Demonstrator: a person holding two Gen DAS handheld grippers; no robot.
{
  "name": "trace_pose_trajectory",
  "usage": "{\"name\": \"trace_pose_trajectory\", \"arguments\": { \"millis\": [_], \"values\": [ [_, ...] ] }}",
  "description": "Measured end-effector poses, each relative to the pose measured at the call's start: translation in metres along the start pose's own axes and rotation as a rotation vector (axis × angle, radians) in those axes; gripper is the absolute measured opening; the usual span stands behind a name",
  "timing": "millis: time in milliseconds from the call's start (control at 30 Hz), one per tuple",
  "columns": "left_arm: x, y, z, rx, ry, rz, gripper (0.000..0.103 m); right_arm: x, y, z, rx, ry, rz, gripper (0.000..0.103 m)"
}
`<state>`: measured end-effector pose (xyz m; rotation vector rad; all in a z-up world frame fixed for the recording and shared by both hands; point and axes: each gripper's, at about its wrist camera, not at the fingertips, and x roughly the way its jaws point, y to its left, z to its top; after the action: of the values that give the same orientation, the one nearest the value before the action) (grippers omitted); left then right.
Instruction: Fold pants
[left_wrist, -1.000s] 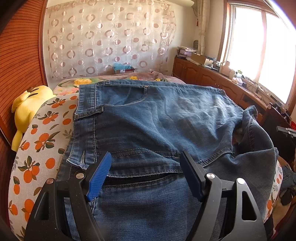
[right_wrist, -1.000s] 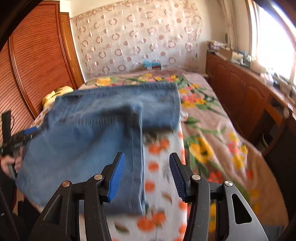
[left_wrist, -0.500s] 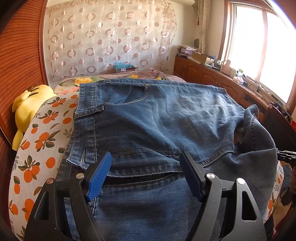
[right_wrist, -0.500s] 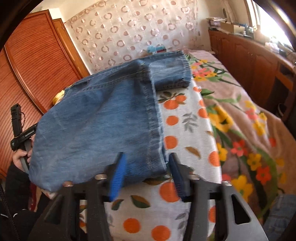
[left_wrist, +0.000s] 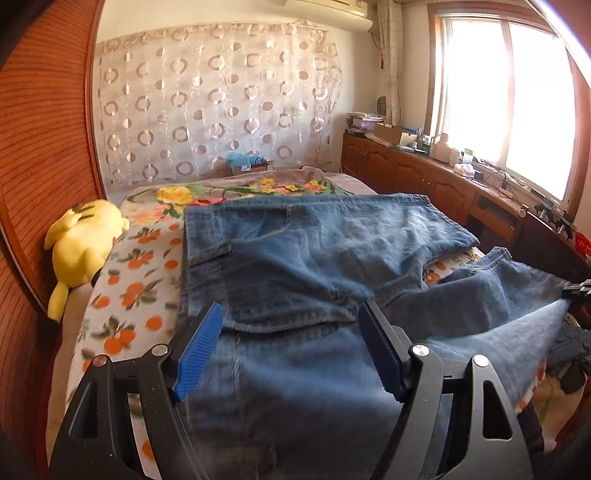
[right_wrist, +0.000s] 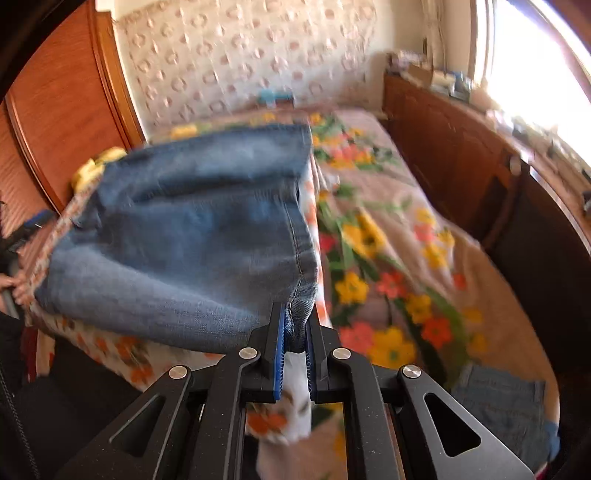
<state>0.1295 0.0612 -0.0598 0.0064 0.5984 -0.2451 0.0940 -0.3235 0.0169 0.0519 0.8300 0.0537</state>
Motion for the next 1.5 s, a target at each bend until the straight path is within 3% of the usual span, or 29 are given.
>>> {"name": "trace_pose_trajectory", "arguments": {
  "millis": [133, 333, 467, 567, 733, 933, 1100, 1167, 1300, 1333, 1500],
  "values": [
    [-0.017, 0.018, -0.03, -0.019, 0.06, 0.045, 0.077, 0.026, 0.005, -0.022, 0.012, 0.06, -0.009, 0.01],
    [-0.028, 0.042, -0.073, -0.069, 0.158, 0.063, 0.075, 0.031, 0.002, -0.024, 0.058, -0.013, 0.005, 0.01],
    [-0.034, 0.048, -0.088, -0.083, 0.179, 0.056, 0.068, 0.025, 0.002, -0.031, 0.065, -0.053, 0.012, 0.01],
    [-0.034, 0.045, -0.095, -0.085, 0.2, 0.028, 0.055, 0.028, 0.0, -0.039, 0.068, -0.064, 0.015, 0.01],
    [-0.035, 0.04, -0.108, -0.073, 0.233, 0.015, 0.049, 0.027, 0.001, -0.043, 0.063, -0.071, 0.011, 0.01],
    [-0.044, 0.036, -0.114, -0.061, 0.233, 0.007, 0.043, 0.028, 0.001, -0.04, 0.067, -0.062, 0.009, 0.01],
    [-0.052, 0.027, -0.115, -0.034, 0.215, -0.003, 0.014, 0.027, 0.0, -0.039, 0.069, -0.064, 0.011, 0.01],
    [-0.059, 0.025, -0.112, -0.042, 0.206, -0.001, 0.01, 0.025, 0.001, -0.038, 0.066, -0.068, 0.013, 0.01],
    [-0.086, 0.028, -0.097, -0.065, 0.156, -0.012, 0.007, 0.012, 0.002, -0.034, 0.047, -0.094, 0.034, 0.01],
    [-0.094, 0.03, -0.092, -0.067, 0.14, -0.009, 0.002, 0.007, 0.002, -0.032, 0.045, -0.102, 0.045, 0.01],
    [-0.134, 0.04, -0.071, -0.078, 0.067, 0.013, 0.002, -0.028, 0.003, -0.022, 0.04, -0.168, 0.064, 0.01]
  ]
}}
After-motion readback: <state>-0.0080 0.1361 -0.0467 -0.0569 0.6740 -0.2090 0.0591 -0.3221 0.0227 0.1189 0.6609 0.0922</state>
